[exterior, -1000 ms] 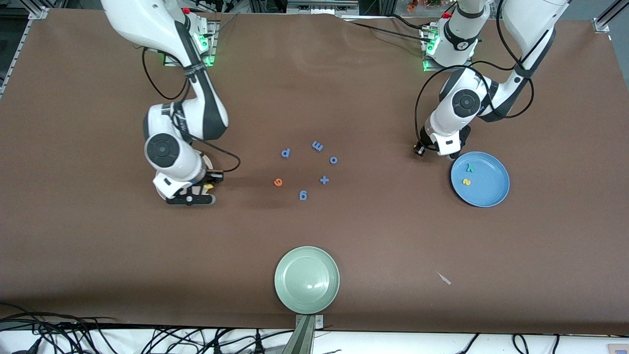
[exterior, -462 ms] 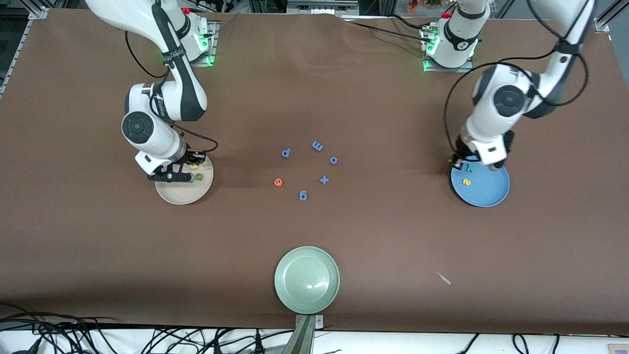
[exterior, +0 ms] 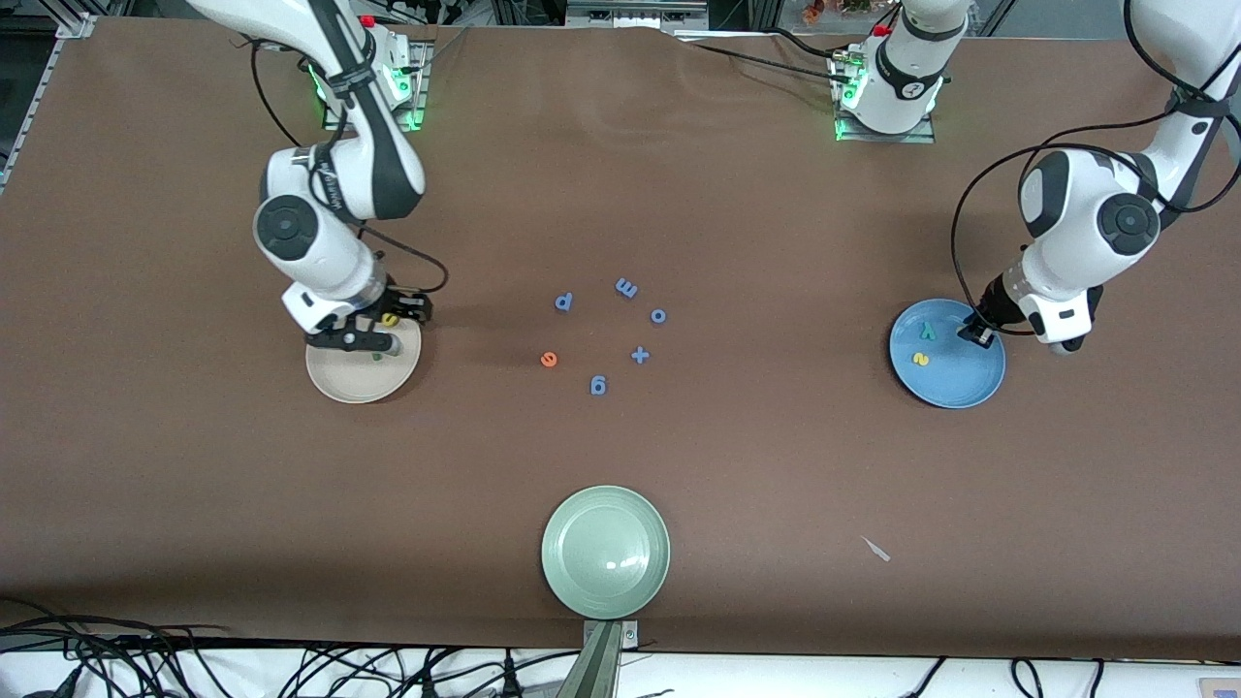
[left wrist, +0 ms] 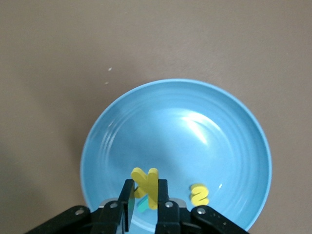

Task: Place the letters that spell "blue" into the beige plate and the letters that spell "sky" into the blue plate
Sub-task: 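Grasp the orange e with the right gripper while the left gripper withdraws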

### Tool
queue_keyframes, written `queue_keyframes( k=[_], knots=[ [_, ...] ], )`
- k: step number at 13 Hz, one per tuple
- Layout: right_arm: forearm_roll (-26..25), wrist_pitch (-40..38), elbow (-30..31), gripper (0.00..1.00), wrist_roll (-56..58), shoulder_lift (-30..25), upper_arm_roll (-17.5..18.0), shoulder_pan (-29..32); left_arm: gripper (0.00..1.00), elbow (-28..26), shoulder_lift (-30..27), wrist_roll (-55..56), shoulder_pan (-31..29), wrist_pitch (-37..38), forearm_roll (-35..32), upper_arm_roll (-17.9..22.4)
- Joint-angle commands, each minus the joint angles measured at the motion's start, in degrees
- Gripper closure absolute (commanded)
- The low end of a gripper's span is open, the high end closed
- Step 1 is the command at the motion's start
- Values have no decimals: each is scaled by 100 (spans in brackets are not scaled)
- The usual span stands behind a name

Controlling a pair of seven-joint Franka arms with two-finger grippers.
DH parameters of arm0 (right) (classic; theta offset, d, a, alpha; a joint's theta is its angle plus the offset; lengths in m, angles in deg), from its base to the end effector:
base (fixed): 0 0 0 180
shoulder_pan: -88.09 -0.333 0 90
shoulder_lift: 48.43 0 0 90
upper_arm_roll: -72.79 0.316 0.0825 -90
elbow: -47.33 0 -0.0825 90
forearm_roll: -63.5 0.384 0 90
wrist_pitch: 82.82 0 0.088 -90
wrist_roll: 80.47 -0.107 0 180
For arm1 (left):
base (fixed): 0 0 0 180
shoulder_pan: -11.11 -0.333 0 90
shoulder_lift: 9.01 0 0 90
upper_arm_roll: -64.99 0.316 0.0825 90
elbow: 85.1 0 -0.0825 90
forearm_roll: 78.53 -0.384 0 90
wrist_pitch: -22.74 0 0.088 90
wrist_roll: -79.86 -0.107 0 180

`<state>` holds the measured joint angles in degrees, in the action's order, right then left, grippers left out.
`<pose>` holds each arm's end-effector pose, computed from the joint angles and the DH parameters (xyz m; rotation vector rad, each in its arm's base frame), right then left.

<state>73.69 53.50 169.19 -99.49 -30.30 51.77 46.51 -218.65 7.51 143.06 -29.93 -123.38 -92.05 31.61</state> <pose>0.5318 0.2035 0.2657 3.1329 -0.1409 -0.0585 0.5142 0.0600 0.2331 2.6946 1.5741 -0.0302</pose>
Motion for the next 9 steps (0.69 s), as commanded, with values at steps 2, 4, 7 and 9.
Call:
queue_keyframes(
  k=[2,4,7,9],
  knots=[
    [80,-9,-1635,28,-1424,1304,527,-149,95,548,562,-27,0,49,-448,-29],
    [80,-9,-2410,26,-2094,1885,791,-140,60,680,677,9,-1,66,-652,-28],
    [89,61,-2677,26,-2526,2238,924,-149,42,829,625,-18,26,311,-661,-37],
    [80,227,-2703,26,-2798,2379,1081,-158,39,1014,572,-27,34,688,-670,-98]
  ],
)
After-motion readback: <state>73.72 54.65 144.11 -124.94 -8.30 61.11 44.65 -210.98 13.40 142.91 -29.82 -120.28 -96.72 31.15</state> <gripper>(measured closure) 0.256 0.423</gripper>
